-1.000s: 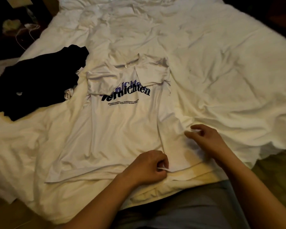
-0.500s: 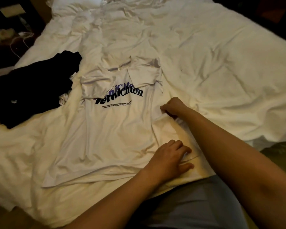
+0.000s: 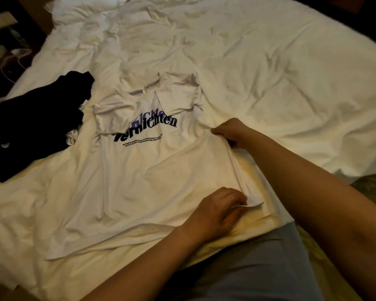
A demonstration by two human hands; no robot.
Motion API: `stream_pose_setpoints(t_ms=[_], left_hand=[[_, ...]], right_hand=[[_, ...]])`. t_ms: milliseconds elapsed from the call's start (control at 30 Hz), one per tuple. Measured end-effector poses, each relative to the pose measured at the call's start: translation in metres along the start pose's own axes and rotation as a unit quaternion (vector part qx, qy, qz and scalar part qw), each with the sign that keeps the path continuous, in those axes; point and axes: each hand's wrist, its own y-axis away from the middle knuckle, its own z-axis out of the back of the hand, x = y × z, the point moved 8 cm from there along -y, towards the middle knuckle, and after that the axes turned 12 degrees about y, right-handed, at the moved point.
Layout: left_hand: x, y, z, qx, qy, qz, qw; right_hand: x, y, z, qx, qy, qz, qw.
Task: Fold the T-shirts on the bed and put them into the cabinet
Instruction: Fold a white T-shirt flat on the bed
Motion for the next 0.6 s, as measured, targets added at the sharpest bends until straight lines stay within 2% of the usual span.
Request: stream_pose_setpoints(t_ms=[100,200,300,367,433,533,600], left_hand=[[0.000,-0.002,-0.002,0.004,0.008,0.006,1.000],[0.001,0.001,-0.002,0.023,0.013,0.011,1.000],[0.003,0.012,0.008,0.023,0.001,0.015,1.000],[0.009,0.026,0.022,0.014,-0.024,0.033,0.999],[0.019,0.043,0.039,0.004,-0.055,0.064,0.996],[0.039,0.075,0.072,-0.012,-0.094,0.150,0.984],[0.050,0.097,0.094,-0.030,-0.111,0.199,0.973]], right_hand=[[0.004,-0.005,0.017,-0.109,0.035,0.050,0.992],[-0.003,-0.003,0.010,-0.135,0.169,0.068,0.974],[0.002,0.014,0.006,-0.204,0.268,0.114,0.934],[0.020,0.038,-0.003,-0.241,0.307,0.198,0.899],[0.034,0.062,-0.026,-0.205,0.307,0.276,0.887],[0.033,0.099,-0.082,-0.047,0.320,0.329,0.887],[0.025,0.125,-0.115,0.032,0.341,0.349,0.872]])
